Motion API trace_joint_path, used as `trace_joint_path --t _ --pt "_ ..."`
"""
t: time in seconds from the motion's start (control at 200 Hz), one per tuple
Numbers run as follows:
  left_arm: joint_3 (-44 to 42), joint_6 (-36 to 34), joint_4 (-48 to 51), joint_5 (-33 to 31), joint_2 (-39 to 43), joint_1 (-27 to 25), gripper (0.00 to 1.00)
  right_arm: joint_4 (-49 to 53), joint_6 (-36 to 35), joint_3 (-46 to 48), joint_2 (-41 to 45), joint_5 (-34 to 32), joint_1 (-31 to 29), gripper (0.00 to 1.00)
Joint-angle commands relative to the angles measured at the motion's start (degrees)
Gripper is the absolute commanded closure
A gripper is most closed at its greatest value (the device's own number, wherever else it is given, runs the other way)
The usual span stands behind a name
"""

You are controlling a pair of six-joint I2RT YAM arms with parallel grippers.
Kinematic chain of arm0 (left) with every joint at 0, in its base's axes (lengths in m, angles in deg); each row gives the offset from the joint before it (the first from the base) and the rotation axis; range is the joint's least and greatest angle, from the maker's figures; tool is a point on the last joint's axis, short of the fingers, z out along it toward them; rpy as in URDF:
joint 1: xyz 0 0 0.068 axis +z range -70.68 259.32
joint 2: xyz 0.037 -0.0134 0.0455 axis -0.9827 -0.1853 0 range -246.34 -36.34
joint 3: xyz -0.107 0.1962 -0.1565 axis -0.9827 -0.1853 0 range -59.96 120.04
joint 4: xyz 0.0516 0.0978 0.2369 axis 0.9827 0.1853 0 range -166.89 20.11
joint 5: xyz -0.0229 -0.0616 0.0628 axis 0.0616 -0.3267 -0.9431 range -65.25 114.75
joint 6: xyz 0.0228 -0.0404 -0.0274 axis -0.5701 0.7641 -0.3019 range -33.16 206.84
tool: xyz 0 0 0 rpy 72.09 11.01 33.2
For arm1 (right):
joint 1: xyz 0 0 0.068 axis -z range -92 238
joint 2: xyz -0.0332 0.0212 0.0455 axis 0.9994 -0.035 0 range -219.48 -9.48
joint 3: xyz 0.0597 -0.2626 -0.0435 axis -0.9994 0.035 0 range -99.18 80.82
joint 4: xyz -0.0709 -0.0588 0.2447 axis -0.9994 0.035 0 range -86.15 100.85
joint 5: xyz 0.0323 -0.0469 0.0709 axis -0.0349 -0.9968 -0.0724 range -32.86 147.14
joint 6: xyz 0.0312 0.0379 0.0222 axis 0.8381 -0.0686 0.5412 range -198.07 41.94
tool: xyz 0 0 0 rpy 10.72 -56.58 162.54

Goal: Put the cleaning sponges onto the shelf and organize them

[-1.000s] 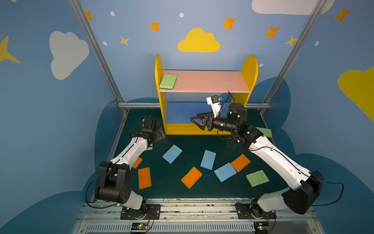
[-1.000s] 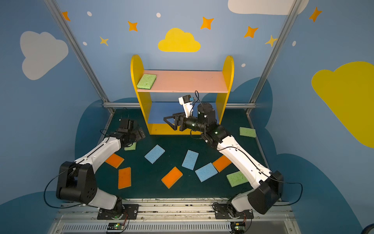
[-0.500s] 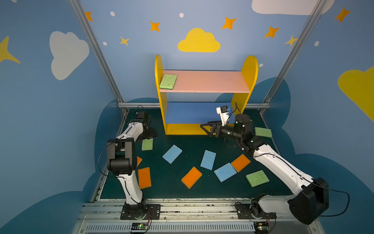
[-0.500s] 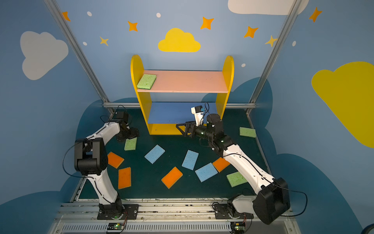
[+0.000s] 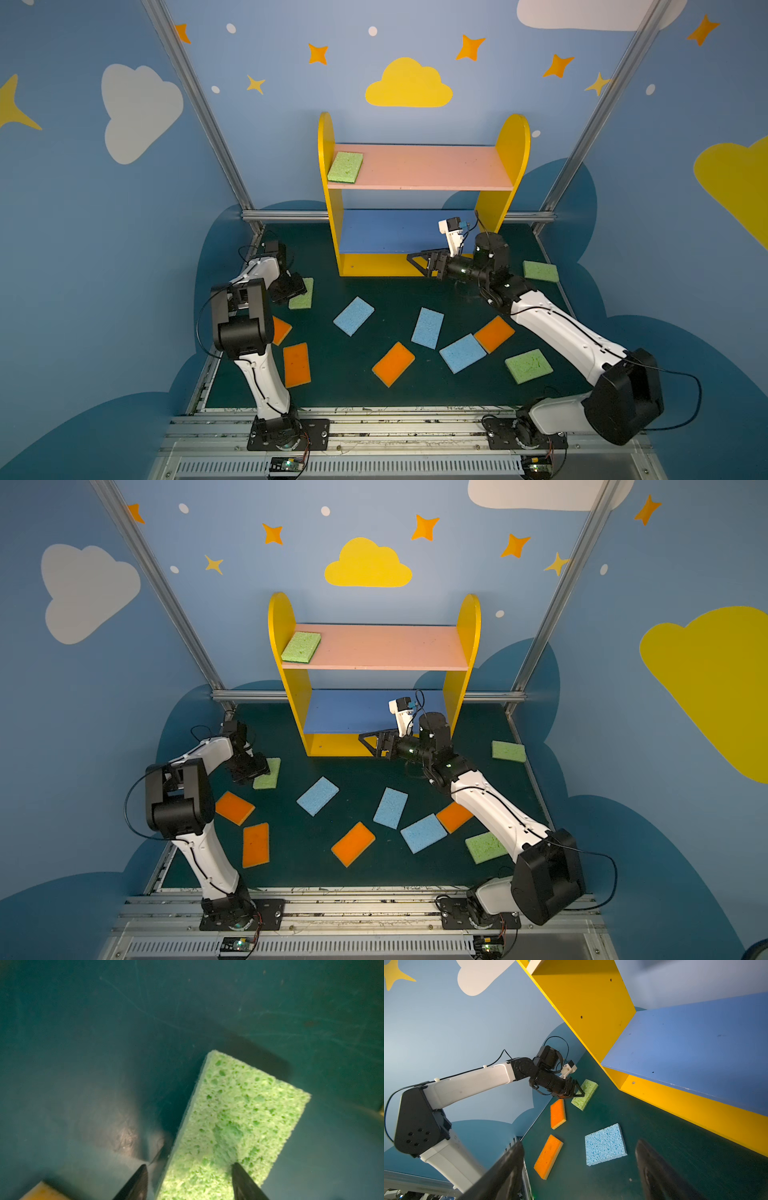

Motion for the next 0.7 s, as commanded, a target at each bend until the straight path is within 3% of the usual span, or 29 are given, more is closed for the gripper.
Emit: trace_joint_path --t 0.0,0.255,0.481,0.636,0.696 --pt "-0.9 -0.9 -2.1 4.5 0.7 0.7 0.45 -1.9 0.7 -0.8 -0.8 1.1 0.3 0.17" --pt "-0.6 -1.0 -2.9 8.4 -1.2 1.0 0.77 -1.6 0.5 -1.0 -1.2 1.0 0.3 0.17" --pt "-2.6 1.3 -3.8 9.9 1.4 1.0 0.96 -1.2 1.5 -1.8 -2.1 3.5 0.3 0.17" --pt "-6.3 4.4 -5.7 11.6 6.1 0.9 0.97 0.9 2.5 -3.6 -2.5 5.9 -0.5 0.17" --pt "-8.7 6.6 -7.3 15.1 8.8 0.8 0.97 1.5 2.3 -3.5 -2.0 5.8 -1.2 0.17"
